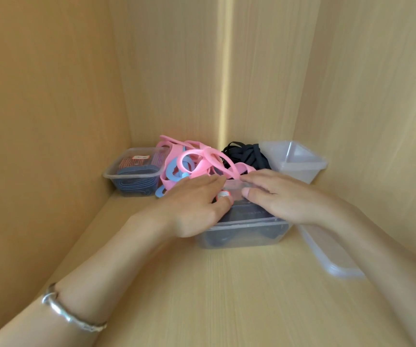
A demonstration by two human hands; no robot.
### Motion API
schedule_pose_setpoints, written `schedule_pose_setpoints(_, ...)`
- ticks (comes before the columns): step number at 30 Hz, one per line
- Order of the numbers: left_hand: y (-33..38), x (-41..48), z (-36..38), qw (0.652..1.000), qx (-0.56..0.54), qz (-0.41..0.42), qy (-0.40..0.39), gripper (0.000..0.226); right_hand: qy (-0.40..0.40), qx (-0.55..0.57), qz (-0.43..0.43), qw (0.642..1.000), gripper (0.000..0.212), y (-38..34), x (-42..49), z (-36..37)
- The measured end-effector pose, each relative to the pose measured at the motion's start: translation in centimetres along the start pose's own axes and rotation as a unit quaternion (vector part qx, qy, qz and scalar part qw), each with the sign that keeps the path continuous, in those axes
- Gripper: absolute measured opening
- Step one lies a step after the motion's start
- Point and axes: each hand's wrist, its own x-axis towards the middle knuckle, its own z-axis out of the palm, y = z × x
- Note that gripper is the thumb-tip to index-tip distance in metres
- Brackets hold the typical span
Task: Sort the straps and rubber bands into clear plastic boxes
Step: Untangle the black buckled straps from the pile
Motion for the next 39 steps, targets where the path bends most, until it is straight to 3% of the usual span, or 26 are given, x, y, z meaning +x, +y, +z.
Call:
schedule_pose_setpoints(8, 1.1, -0.2, 0.1, 0.999, 0.036, 0.021, -0.024, 0.059, 0.009, -0.003, 0.025, 1.000, 0.048, 0.4, -1.0, -0.2)
schedule_pose_setpoints(13, 0.9, -0.8, 0.0, 0.996, -0.006, 0.026, -0.079, 0.107, 0.019, 0.008, 0.025, 0.999, 0.040, 0.3, -1.6, 0.1)
schedule_pose_setpoints(15, 0.8, -0.8, -0.1, 0.995, -0.001, 0.012, -0.100, 0.115, 0.024, 0.009, 0.027, 0.999, 0.040, 0.4, -1.7, 0.2)
schedule_pose_setpoints(18, 0.8, -0.8, 0.0, 0.994, 0.021, 0.003, -0.107, 0.113, 0.030, 0.011, 0.028, 0.999, 0.038, 0.2, -1.8, 0.3)
schedule_pose_setpoints(23, 1.4, -0.9, 0.4, 0.995, 0.071, 0.032, -0.067, 0.089, 0.033, 0.007, 0.040, 0.999, 0.037, 0.0, -1.9, 0.5)
schedule_pose_setpoints(28, 1.6, -1.0, 0.4, 0.993, 0.088, 0.027, -0.075, 0.097, 0.045, -0.010, 0.046, 0.998, 0.049, -0.2, -2.1, 0.8)
schedule_pose_setpoints(33, 1.7, -0.9, 0.5, 0.992, 0.103, 0.023, -0.074, 0.098, -0.011, -0.025, 0.038, 0.999, 0.054, 0.1, -1.9, 0.8)
schedule_pose_setpoints(39, 1.7, -0.9, 0.4, 0.993, 0.091, 0.030, -0.066, 0.091, 0.024, 0.028, 0.033, 0.999, 0.046, 0.1, -2.1, 0.7)
